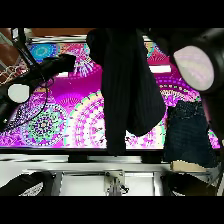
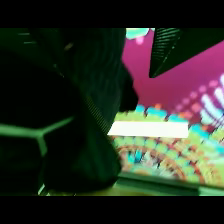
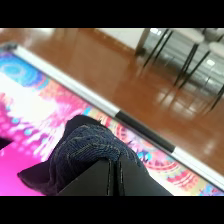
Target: Fold the shirts.
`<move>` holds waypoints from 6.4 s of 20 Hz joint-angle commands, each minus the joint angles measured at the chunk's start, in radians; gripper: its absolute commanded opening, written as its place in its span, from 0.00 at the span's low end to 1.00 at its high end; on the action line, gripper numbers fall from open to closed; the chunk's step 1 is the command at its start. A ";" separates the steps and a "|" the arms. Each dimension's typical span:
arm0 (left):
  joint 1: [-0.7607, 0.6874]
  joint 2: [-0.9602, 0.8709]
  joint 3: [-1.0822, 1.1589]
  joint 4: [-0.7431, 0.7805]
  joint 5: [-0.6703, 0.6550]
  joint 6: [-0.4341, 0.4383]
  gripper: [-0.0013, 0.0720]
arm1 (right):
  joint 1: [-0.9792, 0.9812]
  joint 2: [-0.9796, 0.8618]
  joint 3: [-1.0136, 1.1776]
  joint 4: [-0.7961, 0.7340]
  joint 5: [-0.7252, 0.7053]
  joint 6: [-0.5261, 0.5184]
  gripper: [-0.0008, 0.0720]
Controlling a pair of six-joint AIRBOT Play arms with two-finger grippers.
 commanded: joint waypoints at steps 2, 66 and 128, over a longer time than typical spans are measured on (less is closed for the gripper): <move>-0.060 -0.141 0.093 -0.025 0.179 0.001 0.84 | 0.124 0.002 0.000 -0.092 0.123 0.026 0.16; -0.071 0.003 0.722 0.116 -0.383 0.428 0.10 | 0.151 0.171 0.001 0.349 -0.016 0.205 0.72; 0.150 0.047 0.668 0.381 -0.658 -0.136 1.00 | 0.156 0.092 0.001 -0.072 0.086 0.110 0.16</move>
